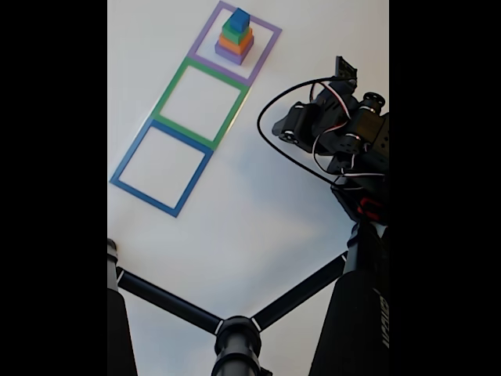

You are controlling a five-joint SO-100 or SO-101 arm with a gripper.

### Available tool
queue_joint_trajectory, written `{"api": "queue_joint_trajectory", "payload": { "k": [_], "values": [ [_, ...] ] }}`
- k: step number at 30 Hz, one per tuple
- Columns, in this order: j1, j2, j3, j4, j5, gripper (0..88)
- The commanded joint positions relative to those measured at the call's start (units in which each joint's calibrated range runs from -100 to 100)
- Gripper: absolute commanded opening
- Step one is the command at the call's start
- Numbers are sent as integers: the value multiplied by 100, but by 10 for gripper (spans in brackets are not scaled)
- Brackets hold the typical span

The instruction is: Tower of hanoi

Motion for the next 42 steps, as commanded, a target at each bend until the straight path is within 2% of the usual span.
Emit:
{"api": "queue_joint_trajectory", "payload": {
  "k": [1,21,32,34,37,42],
  "values": [
    [-62,-93,-118,58,9,1],
    [-62,-93,-118,58,9,1],
    [-340,-93,-118,75,668,1],
    [-397,-93,-118,91,618,0],
    [-340,-85,-163,-55,1091,0],
    [-62,375,-1054,-241,2680,0]
  ]
}}
